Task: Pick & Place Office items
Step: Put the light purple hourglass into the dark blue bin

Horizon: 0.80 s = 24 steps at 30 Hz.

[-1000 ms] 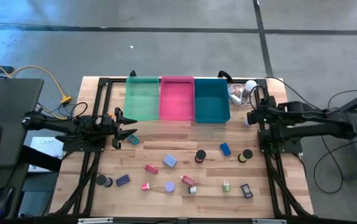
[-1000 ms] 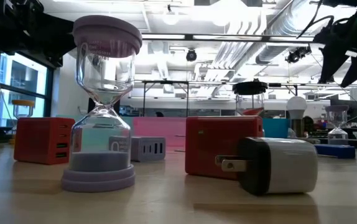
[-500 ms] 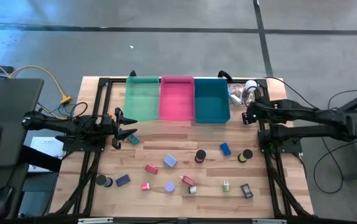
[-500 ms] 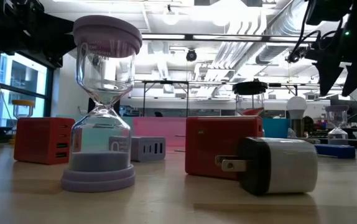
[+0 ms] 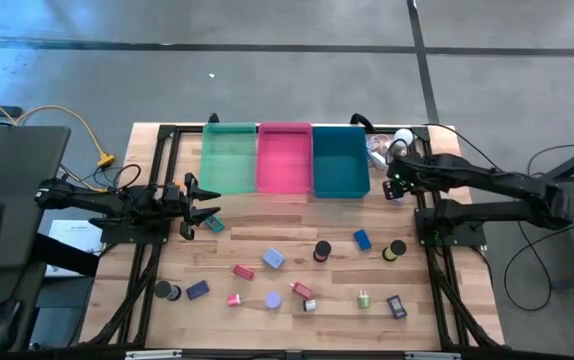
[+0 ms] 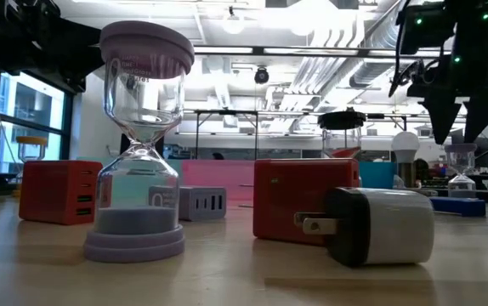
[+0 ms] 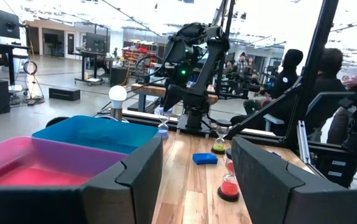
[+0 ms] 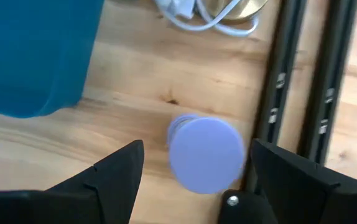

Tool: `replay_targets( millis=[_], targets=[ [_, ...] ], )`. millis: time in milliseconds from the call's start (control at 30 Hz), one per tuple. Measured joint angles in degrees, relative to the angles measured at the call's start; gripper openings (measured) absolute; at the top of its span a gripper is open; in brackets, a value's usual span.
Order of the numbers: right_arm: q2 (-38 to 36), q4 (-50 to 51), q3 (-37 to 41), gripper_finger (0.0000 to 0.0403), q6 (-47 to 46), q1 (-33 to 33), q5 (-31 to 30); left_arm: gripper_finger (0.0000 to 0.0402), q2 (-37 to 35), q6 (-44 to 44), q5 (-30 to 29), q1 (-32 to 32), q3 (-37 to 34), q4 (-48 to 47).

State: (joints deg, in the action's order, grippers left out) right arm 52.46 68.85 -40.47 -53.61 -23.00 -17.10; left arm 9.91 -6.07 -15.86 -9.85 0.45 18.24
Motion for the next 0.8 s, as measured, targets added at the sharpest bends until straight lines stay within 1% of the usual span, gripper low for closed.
replay_targets(
  millis=[67,333,467,800],
  targets=[
    [1.1,-0.4,0.0,0.0286,0.0,-0.8,1.1,0.0186,0.0,0.0,0.0,0.0,0.0,0.0],
    [4.2,-0.2,-0.1,0.0286,0.0,-3.0,1.2,0.0186,0.0,0.0,0.0,0.0,0.0,0.0],
    [4.8,-0.7,0.0,0.0286,-0.1,-3.0,3.1,0.0186,0.0,0.0,0.0,0.0,0.0,0.0],
    [4.9,-0.5,0.0,0.0286,-0.1,-3.0,2.7,0.0186,0.0,0.0,0.0,0.0,0.0,-0.2]
  ],
)
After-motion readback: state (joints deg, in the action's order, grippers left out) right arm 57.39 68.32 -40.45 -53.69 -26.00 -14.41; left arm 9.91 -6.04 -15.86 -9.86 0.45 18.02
